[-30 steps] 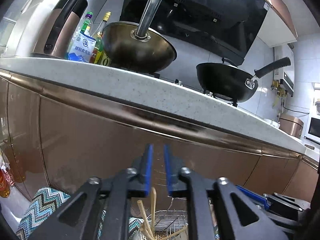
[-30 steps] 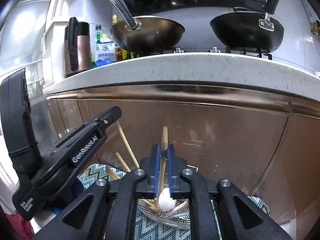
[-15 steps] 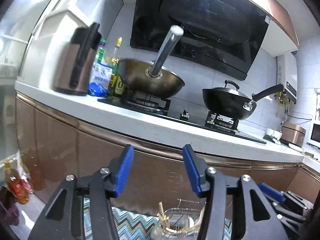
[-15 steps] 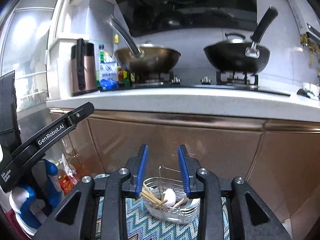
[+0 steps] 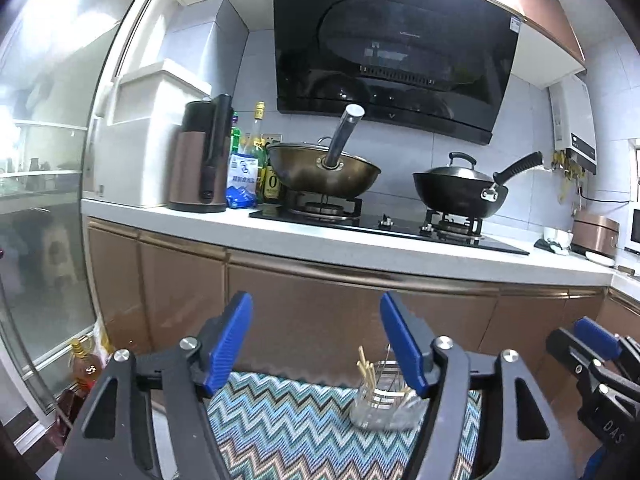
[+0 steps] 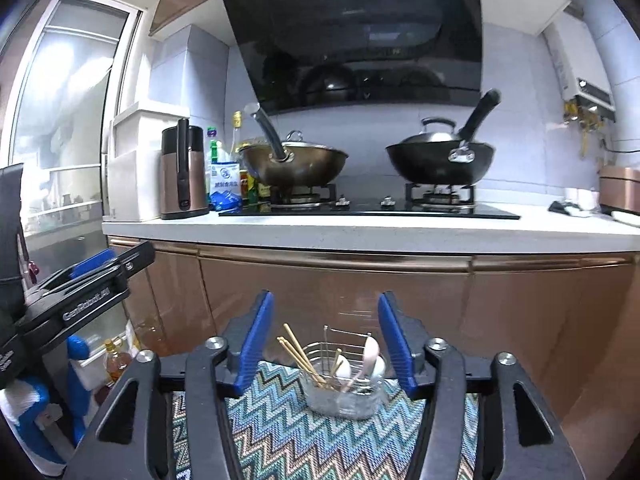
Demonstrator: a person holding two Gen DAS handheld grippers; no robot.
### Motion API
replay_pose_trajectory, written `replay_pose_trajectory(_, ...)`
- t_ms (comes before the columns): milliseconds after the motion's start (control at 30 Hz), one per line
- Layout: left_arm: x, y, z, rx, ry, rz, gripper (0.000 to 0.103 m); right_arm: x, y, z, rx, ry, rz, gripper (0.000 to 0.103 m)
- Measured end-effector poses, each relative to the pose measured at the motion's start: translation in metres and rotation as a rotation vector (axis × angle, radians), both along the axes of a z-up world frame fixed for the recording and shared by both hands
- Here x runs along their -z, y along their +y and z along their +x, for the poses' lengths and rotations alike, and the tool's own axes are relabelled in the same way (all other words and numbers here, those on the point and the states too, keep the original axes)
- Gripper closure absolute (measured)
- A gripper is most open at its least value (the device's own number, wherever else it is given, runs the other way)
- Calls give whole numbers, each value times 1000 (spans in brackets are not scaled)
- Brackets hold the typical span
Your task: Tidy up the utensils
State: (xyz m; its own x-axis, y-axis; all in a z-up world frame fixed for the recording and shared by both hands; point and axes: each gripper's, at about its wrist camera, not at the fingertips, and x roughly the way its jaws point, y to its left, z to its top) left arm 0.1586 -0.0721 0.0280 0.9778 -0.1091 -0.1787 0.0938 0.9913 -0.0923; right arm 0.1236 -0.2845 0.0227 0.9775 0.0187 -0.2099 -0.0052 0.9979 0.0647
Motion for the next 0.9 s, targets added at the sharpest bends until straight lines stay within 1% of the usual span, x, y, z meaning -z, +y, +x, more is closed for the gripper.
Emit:
replay_pose_trajectory(33, 1, 2, -8, -8, -3, 7, 36, 1, 1, -6, 12, -4, -5, 39)
replay_pose_trajectory(167, 3, 8, -33, -62, -33, 65, 35, 6, 7, -38, 77, -27, -36, 35)
replay_pose_trajectory(233, 3, 15, -47, -101, -43, 85, 34, 6, 7, -48, 108, -36, -46, 25)
replay_pose_trajectory(333, 3, 24, -63, -126, -54, 87, 34, 4, 4, -66, 134, -54, -40, 23)
replay_pose_trajectory(467, -1, 34, -80, -141, -62, 88, 33, -3, 1, -84, 169, -73, -58, 21)
replay_pose_trajectory(667, -5, 39, -100, -160, -79, 108, 31, -9, -6, -107, 188, -104, -57, 9)
replay_pose_trajectory(733, -6, 39, -105, -163, -85, 112, 31, -10, -8, -113, 198, -114, -54, 3)
replay_pose_trajectory(800, -8, 40, -108, -165, -87, 115, 30, -10, -10, -116, 203, -122, -49, 1)
replay_pose_trajectory(900, -11, 39, -113, -169, -90, 121, 25, -10, -12, -121, 215, -131, -45, 0)
